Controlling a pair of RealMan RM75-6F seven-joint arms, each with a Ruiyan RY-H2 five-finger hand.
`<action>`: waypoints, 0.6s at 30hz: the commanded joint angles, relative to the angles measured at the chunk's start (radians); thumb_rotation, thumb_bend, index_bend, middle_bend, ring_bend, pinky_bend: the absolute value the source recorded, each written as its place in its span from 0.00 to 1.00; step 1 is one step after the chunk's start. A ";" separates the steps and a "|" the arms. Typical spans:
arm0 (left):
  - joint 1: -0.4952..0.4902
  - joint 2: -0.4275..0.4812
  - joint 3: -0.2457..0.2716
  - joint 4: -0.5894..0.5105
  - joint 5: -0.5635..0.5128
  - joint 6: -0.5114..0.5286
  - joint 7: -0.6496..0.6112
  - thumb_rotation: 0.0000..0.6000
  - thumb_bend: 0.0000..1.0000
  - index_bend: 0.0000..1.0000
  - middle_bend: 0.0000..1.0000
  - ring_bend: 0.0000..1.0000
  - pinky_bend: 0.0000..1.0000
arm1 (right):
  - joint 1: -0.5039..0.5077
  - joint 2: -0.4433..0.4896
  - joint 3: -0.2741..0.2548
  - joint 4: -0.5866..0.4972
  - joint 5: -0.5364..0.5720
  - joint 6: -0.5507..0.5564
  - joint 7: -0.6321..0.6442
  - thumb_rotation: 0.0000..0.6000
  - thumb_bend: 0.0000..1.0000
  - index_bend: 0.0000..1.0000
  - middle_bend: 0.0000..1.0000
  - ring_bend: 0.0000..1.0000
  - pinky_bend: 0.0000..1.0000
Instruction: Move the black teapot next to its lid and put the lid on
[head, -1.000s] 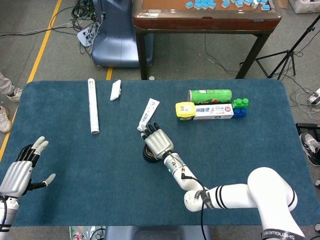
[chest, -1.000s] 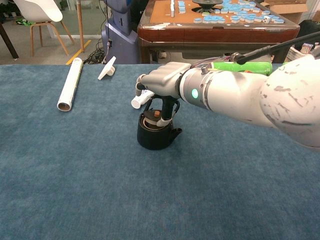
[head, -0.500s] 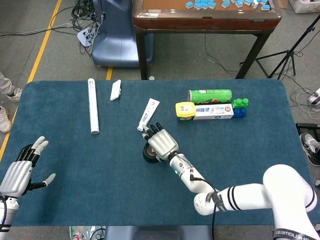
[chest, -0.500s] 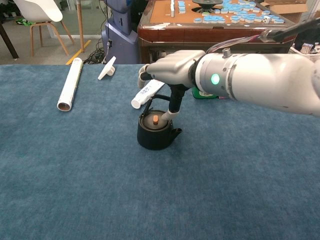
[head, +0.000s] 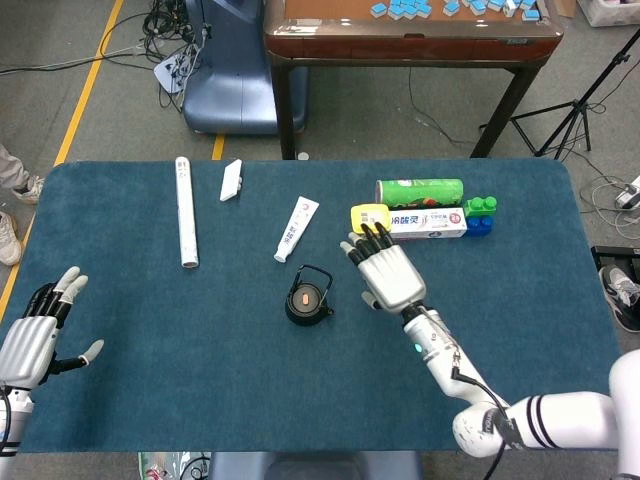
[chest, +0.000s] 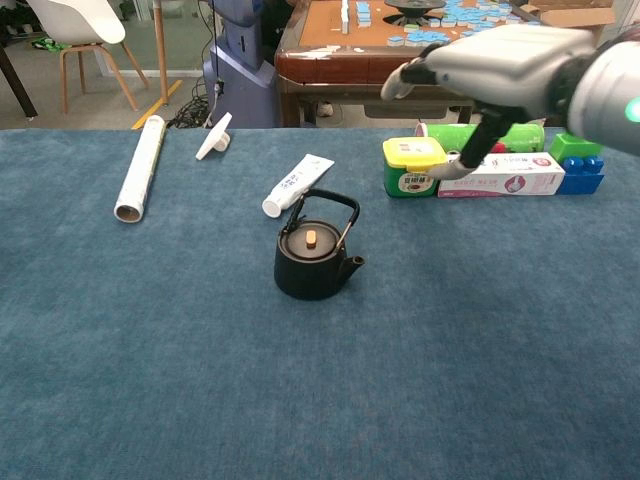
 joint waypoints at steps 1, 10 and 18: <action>0.000 -0.009 -0.003 0.013 0.003 0.007 0.011 0.95 0.24 0.00 0.00 0.00 0.01 | -0.093 0.082 -0.054 -0.041 -0.093 0.078 0.066 1.00 0.25 0.15 0.16 0.00 0.06; 0.002 -0.017 0.000 0.032 0.012 0.015 0.011 0.97 0.24 0.00 0.00 0.00 0.01 | -0.312 0.262 -0.148 -0.060 -0.207 0.208 0.209 1.00 0.25 0.15 0.16 0.00 0.06; 0.011 -0.034 0.009 0.034 0.033 0.038 0.053 0.98 0.24 0.00 0.00 0.00 0.01 | -0.467 0.338 -0.200 -0.027 -0.302 0.276 0.283 1.00 0.25 0.15 0.16 0.00 0.06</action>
